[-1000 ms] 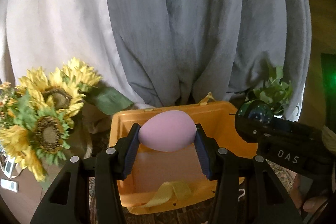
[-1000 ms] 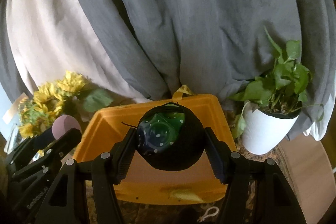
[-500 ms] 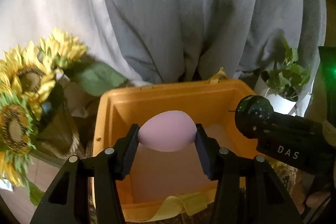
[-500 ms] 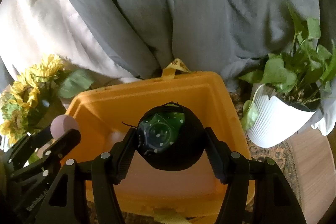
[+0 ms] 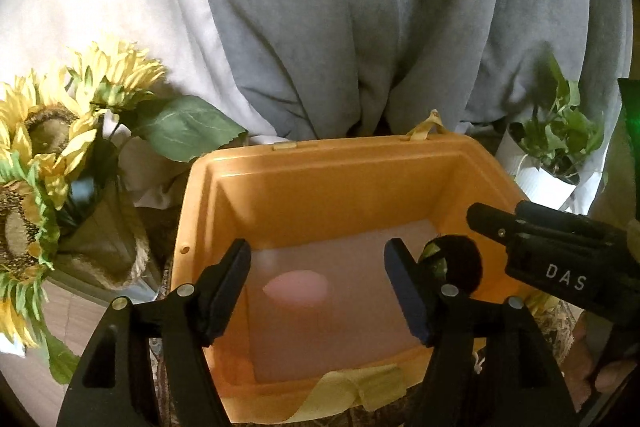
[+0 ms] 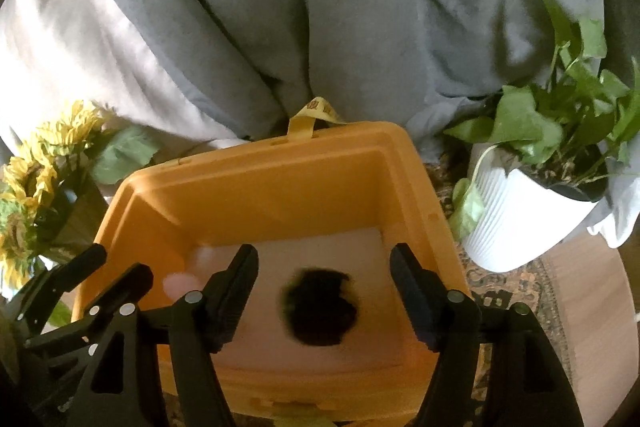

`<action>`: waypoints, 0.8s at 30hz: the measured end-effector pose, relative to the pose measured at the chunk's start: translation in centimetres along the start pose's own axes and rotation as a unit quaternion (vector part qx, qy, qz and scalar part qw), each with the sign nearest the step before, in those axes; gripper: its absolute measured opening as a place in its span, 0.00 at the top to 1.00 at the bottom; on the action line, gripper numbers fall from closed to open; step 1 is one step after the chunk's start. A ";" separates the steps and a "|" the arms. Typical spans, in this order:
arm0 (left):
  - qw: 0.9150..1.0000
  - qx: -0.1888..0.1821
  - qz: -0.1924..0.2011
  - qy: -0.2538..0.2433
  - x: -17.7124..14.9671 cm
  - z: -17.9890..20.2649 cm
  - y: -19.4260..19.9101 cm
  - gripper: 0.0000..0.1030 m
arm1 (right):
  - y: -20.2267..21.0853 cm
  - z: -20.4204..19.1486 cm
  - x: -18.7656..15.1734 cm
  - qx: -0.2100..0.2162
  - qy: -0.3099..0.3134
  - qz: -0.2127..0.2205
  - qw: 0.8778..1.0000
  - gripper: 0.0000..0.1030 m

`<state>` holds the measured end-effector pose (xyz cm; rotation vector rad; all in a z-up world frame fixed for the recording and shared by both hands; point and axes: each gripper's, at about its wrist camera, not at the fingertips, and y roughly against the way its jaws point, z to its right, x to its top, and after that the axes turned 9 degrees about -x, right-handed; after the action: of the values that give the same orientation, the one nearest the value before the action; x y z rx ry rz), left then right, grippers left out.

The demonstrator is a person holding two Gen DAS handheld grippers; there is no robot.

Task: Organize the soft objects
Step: 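Open both tools to drop the sponge and ball into the crate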

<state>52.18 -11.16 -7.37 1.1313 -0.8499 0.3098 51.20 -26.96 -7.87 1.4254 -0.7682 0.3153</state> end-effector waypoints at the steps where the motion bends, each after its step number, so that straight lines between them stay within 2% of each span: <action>1: 1.000 0.002 0.002 0.000 0.0 0.0 0.2 0.33 | 0.2 0.0 0.0 -0.003 0.001 0.003 1.000 0.33; 11: 0.999 0.015 0.048 -0.006 -0.1 0.7 4.5 0.30 | 3.7 0.3 -0.1 -0.027 -0.006 0.044 0.999 0.33; 24: 0.994 0.035 0.101 -0.013 -2.1 2.8 11.4 0.24 | 10.4 1.0 -2.6 -0.034 -0.021 0.096 0.995 0.30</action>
<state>42.55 -8.42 -0.92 1.1177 -0.9855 0.4948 42.49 -25.65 -1.65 1.3000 -0.9437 0.4044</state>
